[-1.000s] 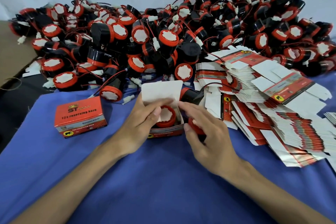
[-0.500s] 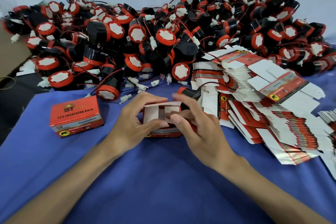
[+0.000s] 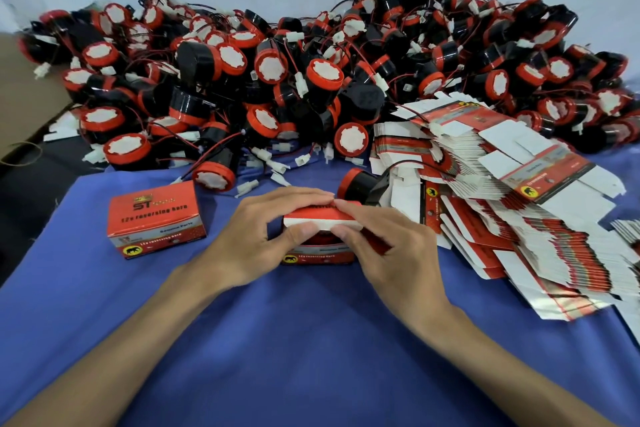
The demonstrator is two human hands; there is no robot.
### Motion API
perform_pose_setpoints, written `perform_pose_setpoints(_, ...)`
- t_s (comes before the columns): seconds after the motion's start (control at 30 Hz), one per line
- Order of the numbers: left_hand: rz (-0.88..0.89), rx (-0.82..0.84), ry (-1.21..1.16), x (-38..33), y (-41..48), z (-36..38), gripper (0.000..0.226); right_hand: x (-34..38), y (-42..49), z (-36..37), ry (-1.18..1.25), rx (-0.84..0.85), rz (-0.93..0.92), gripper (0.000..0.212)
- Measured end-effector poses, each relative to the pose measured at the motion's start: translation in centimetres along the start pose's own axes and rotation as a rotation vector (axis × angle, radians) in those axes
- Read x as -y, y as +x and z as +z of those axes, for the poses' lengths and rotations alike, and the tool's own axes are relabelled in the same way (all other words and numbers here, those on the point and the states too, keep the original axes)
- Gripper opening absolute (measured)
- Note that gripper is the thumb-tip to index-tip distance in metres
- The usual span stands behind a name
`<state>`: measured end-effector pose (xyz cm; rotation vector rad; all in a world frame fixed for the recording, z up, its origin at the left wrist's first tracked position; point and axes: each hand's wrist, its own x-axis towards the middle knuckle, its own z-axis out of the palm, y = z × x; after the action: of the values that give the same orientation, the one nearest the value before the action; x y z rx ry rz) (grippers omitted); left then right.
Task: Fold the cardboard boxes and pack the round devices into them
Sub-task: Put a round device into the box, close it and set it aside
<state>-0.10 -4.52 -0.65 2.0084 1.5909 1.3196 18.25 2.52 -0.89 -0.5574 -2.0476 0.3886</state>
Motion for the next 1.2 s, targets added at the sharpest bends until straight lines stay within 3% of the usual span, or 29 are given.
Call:
perform_pose_setpoints(0.33,0.104,0.054,0.052,0.6,-0.4,-0.5,0.038,-1.7,-0.3,-0.1,-0.047,0.073,-0.169,0.026)
perform_pose_setpoints(0.6,0.177,0.119,0.227,1.4,-0.8,-0.9,0.042,-2.2,-0.5,-0.4,-0.058,0.118,-0.23,0.031)
perform_pose_setpoints(0.9,0.311,0.146,0.51,0.9,-0.4,-0.4,0.051,-2.7,-0.4,-0.7,-0.055,0.116,-0.294,0.017)
perform_pose_setpoints(1.2,0.305,0.061,0.371,0.9,-0.5,0.3,0.041,-1.8,-0.3,0.5,-0.217,0.038,-0.362,0.017)
